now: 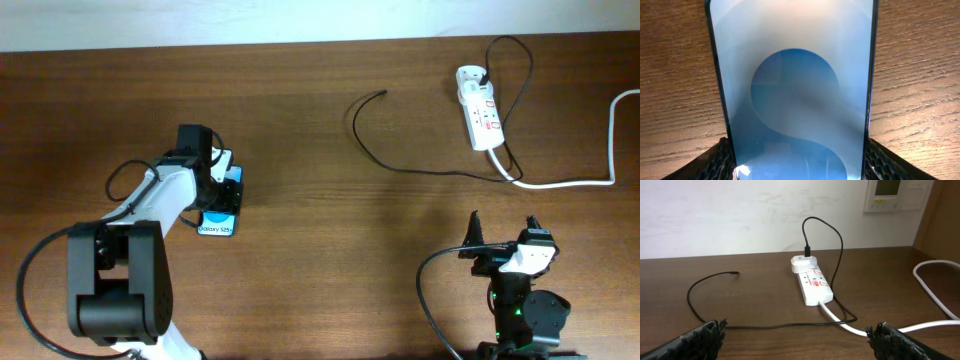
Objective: Plug charger to phone and switch on socket
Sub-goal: 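Lift the phone with the left gripper and tilt it upright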
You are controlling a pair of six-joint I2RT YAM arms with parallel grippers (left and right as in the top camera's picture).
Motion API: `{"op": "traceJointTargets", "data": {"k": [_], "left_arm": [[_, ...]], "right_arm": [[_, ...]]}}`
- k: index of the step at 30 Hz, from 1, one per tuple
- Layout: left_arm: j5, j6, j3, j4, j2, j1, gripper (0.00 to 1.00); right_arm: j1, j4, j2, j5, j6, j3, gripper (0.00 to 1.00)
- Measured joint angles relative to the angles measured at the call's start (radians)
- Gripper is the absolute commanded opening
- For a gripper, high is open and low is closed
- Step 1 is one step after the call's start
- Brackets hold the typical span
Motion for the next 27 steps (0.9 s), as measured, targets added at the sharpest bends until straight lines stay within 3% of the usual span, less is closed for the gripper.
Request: {"op": "traceJointTargets", "data": {"k": [8, 12, 18, 27], "left_arm": [[0.044, -0.023, 0.11, -0.171, 0.026, 0.0, 0.42], [0.053, -0.034, 0.219, -0.256, 0.027, 0.0, 0.43], [0.076, -0.042, 0.24, -0.306, 0.018, 0.0, 0.42], [0.236, -0.118, 0.241, -0.367, -0.207, 0.0, 0.41]], "right_arm": [[0.0, 0.0, 0.0, 0.0, 0.0, 0.0, 0.98], [0.0, 0.0, 0.0, 0.0, 0.001, 0.0, 0.98], [0.0, 0.0, 0.0, 0.0, 0.0, 0.0, 0.98], [0.0, 0.0, 0.0, 0.0, 0.0, 0.0, 0.98]]}}
